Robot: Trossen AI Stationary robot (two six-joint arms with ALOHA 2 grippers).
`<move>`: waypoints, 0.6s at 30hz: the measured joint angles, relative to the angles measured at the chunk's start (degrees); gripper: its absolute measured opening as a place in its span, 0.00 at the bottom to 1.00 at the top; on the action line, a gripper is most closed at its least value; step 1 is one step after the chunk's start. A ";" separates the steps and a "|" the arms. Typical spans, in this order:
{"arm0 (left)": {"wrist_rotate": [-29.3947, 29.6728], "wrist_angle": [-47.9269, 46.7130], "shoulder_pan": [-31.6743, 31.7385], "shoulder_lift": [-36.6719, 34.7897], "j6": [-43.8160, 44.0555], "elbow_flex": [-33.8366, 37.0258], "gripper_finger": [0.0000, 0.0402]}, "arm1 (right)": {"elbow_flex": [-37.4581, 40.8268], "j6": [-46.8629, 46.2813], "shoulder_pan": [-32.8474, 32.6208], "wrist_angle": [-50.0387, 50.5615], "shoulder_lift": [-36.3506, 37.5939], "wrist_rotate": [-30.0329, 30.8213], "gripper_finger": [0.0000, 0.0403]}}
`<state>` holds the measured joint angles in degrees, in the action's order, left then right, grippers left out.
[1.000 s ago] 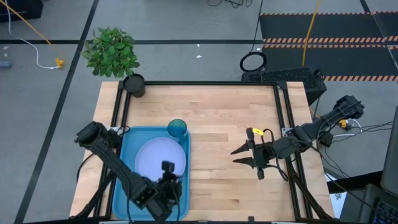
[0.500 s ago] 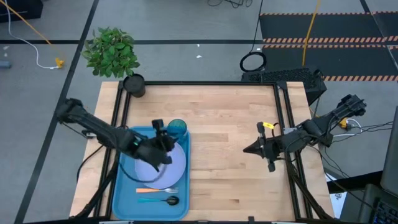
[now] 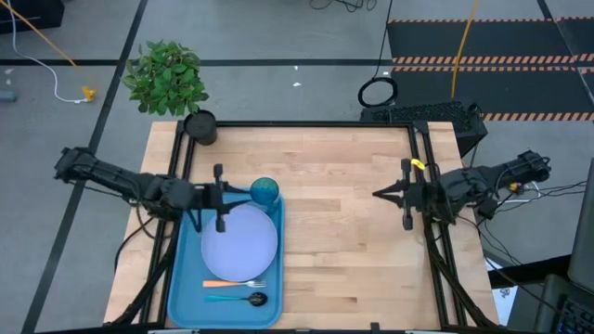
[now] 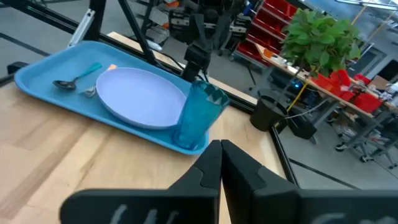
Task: Pick and place plate/cup/fork/spoon on tray
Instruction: Return to Home Position
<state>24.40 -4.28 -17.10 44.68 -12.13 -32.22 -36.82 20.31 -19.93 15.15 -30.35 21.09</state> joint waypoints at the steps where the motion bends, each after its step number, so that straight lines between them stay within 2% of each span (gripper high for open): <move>1: -1.17 1.13 0.36 -1.66 -0.34 1.23 0.24 | 0.60 0.05 0.65 0.03 0.66 -0.15 0.00; 8: -6.47 8.77 3.78 -10.85 -1.69 11.09 0.24 | 5.46 0.03 4.18 -0.36 5.07 -2.24 0.00; 15: -13.83 10.00 7.47 -17.49 1.62 17.35 0.24 | 8.56 -0.36 7.06 -0.33 6.65 -3.36 0.00; 18: -14.51 11.61 8.20 -19.16 2.30 20.26 0.24 | 9.18 -0.59 7.93 -0.55 6.63 -3.38 0.00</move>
<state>9.89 7.33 -8.90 25.52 -9.84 -11.95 -27.64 19.72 -12.00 14.60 -23.72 17.72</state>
